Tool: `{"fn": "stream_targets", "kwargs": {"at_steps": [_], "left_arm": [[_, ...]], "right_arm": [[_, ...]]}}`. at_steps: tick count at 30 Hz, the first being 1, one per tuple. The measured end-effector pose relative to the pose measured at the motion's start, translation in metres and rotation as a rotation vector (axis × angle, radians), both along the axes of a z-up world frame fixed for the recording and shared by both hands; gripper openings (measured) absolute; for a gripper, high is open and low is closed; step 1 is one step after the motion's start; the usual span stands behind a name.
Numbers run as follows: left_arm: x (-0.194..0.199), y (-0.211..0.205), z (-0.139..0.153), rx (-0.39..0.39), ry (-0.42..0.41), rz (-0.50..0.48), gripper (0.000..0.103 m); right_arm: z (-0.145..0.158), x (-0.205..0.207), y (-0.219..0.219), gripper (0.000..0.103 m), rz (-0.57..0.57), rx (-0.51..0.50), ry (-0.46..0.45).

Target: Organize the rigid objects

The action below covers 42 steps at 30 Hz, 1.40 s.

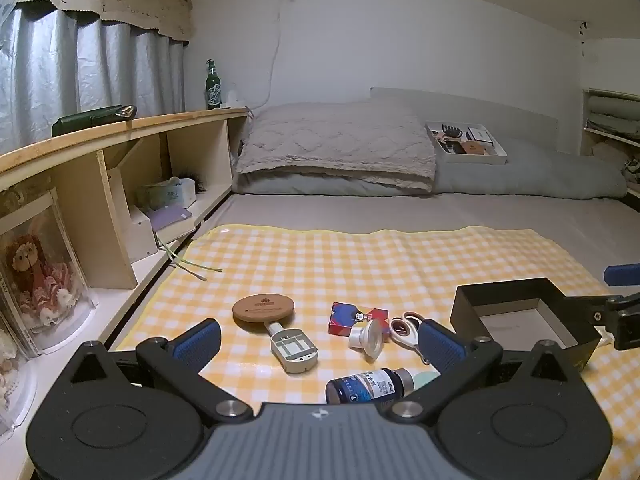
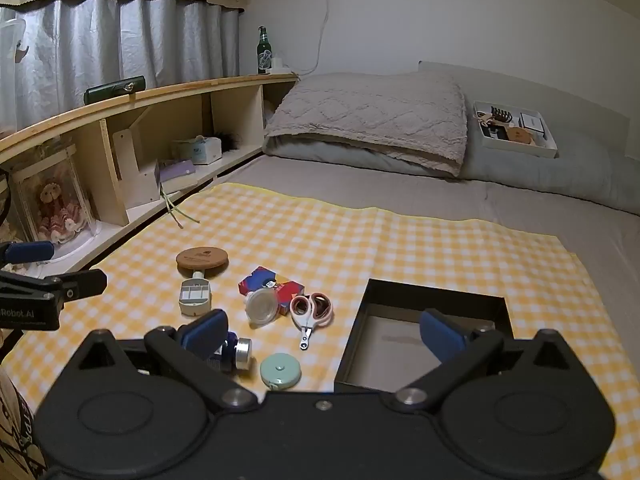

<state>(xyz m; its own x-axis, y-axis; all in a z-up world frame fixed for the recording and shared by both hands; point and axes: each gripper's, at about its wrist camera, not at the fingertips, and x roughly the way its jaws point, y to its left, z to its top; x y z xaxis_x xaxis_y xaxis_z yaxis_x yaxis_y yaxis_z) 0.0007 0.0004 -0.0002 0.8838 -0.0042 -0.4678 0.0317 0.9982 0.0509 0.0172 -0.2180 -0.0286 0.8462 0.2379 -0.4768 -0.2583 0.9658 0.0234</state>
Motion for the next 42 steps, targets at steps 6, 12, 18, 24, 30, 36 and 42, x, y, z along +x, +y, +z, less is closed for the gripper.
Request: {"fn": "stream_targets", "kwargs": {"at_steps": [6, 12, 18, 24, 30, 36, 42], "left_arm": [[-0.0013, -0.0012, -0.0006, 0.014, -0.017, 0.008, 0.103], [-0.0015, -0.002, -0.0004, 0.015, -0.015, 0.008, 0.103], [-0.0008, -0.001, -0.0003, 0.012, -0.012, 0.008, 0.103], [-0.0008, -0.001, -0.0002, 0.012, -0.011, 0.006, 0.103], [-0.0007, -0.001, -0.0002, 0.013, -0.011, 0.006, 0.103], [-0.0006, -0.0009, -0.0003, 0.013, -0.01, 0.006, 0.103], [-0.0006, -0.001, -0.0003, 0.014, -0.01, 0.006, 0.103]], "right_arm": [[0.0002, -0.0002, -0.0008, 0.103, 0.005, -0.001, -0.001], [-0.0021, -0.0006, -0.0003, 0.103, 0.005, -0.007, 0.001], [-0.0012, 0.0003, 0.0001, 0.103, 0.002, -0.005, 0.007], [-0.0012, -0.0003, -0.0007, 0.103, 0.0, -0.004, 0.009], [-0.0025, -0.0003, 0.0002, 0.103, 0.0, -0.006, 0.01], [-0.0021, 0.0002, 0.0006, 0.103, 0.0, -0.007, 0.012], [-0.0022, 0.0003, 0.0009, 0.103, -0.001, -0.008, 0.013]]}}
